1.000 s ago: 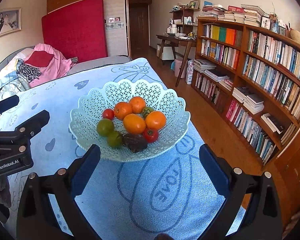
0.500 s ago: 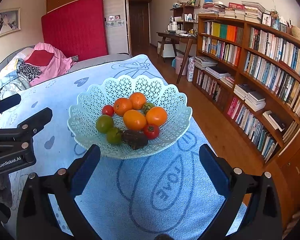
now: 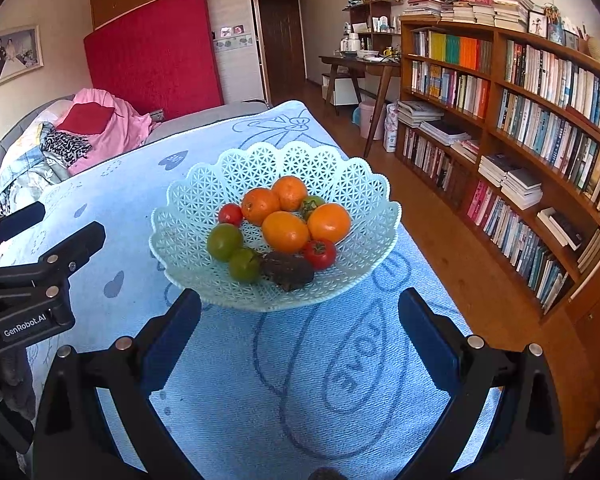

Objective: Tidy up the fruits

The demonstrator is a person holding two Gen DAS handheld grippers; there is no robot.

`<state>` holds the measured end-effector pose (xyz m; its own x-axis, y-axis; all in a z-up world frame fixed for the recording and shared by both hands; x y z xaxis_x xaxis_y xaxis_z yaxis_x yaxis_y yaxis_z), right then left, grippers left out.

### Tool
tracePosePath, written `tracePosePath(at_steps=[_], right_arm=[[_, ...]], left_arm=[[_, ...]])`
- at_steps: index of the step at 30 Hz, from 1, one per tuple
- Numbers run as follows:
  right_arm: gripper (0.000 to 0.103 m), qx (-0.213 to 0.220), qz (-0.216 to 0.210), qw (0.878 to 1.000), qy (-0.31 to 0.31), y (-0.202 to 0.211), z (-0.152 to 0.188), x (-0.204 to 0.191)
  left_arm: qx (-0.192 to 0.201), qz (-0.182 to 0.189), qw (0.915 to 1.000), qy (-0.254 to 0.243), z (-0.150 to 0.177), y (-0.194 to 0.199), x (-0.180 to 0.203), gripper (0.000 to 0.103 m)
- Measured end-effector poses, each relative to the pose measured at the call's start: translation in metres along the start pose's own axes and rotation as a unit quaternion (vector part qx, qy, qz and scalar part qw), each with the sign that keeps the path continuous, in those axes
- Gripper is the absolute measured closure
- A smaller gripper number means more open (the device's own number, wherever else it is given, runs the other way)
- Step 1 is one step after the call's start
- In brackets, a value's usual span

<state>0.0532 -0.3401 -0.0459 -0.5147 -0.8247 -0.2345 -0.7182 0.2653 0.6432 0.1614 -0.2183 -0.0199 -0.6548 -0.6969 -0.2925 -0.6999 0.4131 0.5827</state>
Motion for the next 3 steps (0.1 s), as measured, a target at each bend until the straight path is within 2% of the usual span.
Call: tracePosePath(at_steps=[3], right_arm=[[0.003, -0.013, -0.027, 0.999, 0.020, -0.001, 0.010, -0.028]], left_arm=[[-0.030, -0.026, 0.9985, 0.037, 0.029, 0.004, -0.033, 0.005]])
Point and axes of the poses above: each gripper's, at about its wrist camera, not at the fingertips, and y roughly against the way its jaws point, x to its right, z to its underside, the point moved 9 cm from there along -y, roughly the way its jaws point, and after that the axes turned 10 degrees about -y, right-handed, at the moved point
